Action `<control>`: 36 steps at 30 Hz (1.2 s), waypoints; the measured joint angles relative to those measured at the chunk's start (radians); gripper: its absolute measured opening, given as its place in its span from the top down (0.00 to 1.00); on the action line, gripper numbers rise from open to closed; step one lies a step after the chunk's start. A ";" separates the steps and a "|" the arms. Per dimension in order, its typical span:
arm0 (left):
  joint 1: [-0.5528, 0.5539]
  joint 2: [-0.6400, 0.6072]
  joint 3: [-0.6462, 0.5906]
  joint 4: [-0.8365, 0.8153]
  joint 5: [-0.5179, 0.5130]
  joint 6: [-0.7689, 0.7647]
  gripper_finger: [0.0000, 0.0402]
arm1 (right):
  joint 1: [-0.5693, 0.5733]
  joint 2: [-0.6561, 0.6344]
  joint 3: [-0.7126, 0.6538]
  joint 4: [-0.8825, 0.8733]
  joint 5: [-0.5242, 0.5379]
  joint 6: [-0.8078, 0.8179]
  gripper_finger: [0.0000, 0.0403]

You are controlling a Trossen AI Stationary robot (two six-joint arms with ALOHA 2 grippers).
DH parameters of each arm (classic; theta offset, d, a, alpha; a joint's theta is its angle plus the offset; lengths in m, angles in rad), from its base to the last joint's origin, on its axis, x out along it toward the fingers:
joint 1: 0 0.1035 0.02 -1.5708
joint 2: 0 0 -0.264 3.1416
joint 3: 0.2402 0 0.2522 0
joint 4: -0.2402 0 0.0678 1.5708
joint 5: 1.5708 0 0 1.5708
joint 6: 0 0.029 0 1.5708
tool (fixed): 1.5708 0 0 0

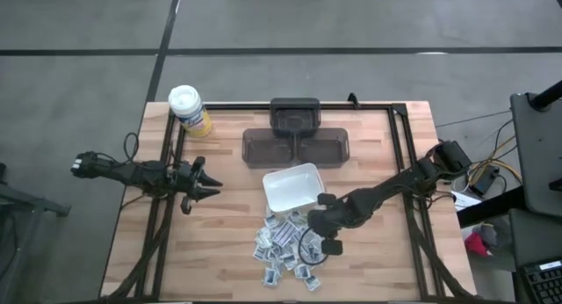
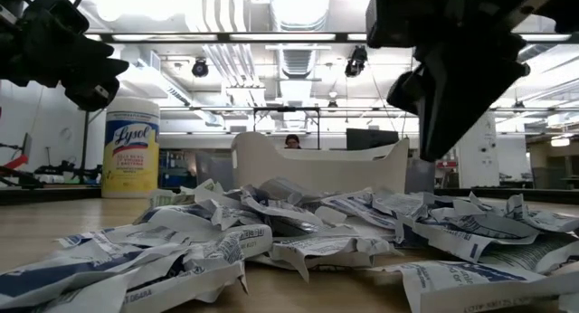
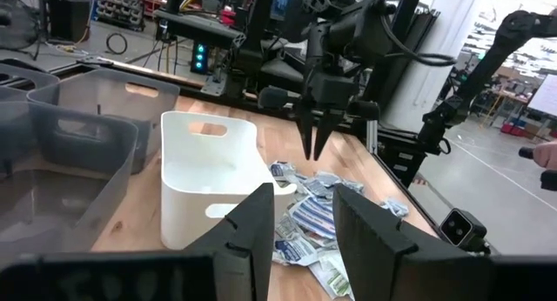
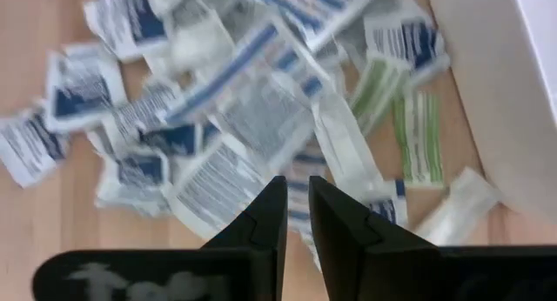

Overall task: Pick & Place First Aid Supplies
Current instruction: Put the green bandage into the top black bin

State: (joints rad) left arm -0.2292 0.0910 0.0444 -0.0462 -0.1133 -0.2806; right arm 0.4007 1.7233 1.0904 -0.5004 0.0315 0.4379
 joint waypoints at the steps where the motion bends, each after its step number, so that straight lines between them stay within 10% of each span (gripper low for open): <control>1: 0.000 0.000 0.000 0.000 0.000 0.000 0.71 | 0.000 0.000 0.000 0.006 0.001 0.001 0.88; 36: 0.000 0.011 0.000 0.000 0.000 -0.002 0.71 | -0.141 0.412 0.574 -0.111 0.020 -0.346 0.88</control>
State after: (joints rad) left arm -0.2293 0.1020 0.0444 -0.0462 -0.1131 -0.2829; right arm 0.2595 2.1356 1.6640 -0.6117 0.0515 0.0918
